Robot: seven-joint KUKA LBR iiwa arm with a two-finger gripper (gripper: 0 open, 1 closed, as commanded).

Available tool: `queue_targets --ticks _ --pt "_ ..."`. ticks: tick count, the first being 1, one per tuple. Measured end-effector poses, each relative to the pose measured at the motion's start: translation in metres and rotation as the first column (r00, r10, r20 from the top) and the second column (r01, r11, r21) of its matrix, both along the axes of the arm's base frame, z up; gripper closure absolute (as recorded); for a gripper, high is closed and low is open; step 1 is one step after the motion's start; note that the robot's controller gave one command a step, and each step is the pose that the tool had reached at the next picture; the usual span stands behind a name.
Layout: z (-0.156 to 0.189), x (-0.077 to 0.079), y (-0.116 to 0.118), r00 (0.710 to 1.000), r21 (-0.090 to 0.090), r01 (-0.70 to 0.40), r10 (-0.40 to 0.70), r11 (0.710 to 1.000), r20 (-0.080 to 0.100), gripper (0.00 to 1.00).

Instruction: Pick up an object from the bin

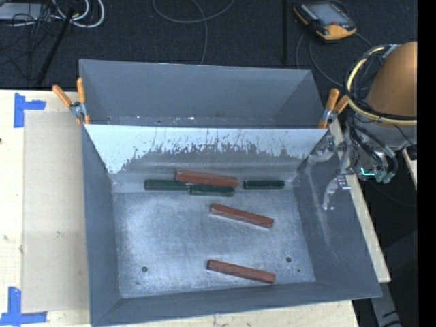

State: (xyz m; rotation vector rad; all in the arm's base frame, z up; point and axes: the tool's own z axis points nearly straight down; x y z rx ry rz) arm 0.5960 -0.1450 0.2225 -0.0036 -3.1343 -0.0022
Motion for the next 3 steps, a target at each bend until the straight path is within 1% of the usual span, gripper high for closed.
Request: queue_targets --ticks 1,2,3 --pt "0.005 0.002 0.001 1.0 -0.001 -0.003 0.003 1.0 0.008 0.0" --pt "-0.035 0.002 0.011 0.999 -0.004 -0.032 0.032 0.999 0.016 0.0" --pt "-0.085 -0.004 0.023 0.999 -0.001 0.04 -0.04 0.999 0.008 0.0"
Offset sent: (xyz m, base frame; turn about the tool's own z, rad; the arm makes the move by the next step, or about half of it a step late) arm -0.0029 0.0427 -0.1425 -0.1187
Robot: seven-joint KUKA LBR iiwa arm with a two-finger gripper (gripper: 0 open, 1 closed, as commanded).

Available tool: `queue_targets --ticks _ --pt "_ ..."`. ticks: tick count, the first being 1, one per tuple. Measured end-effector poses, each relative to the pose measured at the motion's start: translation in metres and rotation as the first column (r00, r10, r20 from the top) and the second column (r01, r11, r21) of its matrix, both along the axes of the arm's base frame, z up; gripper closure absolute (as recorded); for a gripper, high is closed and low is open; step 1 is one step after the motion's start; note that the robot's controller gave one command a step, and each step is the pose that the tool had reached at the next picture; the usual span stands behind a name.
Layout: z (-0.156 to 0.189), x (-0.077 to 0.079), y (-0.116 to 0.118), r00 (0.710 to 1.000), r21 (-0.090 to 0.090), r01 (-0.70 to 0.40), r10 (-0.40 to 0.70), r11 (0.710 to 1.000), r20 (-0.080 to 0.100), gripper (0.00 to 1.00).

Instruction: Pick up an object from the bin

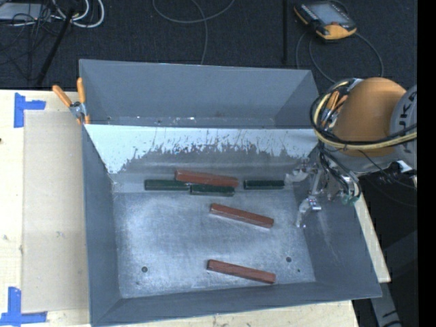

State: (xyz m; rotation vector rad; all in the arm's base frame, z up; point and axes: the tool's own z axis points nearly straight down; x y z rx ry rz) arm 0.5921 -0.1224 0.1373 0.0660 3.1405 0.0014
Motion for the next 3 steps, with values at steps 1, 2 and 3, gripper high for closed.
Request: queue_targets --ticks 1,2,3 --pt "-0.031 0.008 0.011 0.994 0.0 0.113 -0.113 0.994 -0.001 0.0" --pt "-0.047 0.002 0.018 0.99 0.0 -0.142 0.142 0.99 -0.001 0.0" --pt "-0.061 -0.015 0.053 0.992 -0.002 0.123 -0.123 0.992 0.012 1.0"
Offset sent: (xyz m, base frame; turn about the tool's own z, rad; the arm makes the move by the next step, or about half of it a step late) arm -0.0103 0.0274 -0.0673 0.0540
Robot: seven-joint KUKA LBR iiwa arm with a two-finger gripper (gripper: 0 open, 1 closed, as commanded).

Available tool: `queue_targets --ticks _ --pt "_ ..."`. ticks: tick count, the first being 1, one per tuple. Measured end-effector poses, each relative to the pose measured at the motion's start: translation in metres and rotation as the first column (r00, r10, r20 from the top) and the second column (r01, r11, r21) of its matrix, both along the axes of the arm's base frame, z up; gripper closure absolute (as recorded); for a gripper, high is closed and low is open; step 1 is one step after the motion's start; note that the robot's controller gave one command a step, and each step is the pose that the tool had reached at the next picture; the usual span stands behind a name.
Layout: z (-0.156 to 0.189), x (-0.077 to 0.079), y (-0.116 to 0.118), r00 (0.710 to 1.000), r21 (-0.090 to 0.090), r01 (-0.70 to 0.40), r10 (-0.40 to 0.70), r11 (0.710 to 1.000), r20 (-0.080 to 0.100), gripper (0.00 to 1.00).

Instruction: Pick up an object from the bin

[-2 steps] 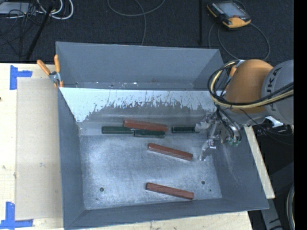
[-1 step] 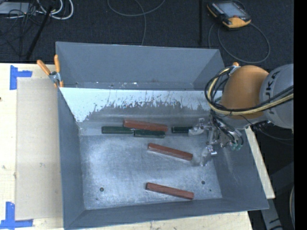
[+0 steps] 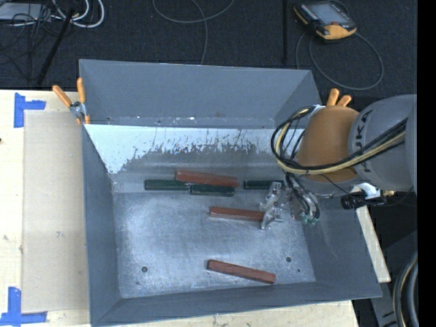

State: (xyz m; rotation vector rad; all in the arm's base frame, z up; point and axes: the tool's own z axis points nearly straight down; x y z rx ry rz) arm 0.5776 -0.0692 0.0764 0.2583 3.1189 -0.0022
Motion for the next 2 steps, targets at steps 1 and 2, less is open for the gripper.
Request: queue_targets --ticks 1,2 --pt "0.0 0.0 0.0 1.0 0.0 -0.001 0.001 1.0 0.0 1.0" --pt "0.155 0.002 0.001 1.0 0.002 -0.021 0.021 1.0 -0.007 1.0"
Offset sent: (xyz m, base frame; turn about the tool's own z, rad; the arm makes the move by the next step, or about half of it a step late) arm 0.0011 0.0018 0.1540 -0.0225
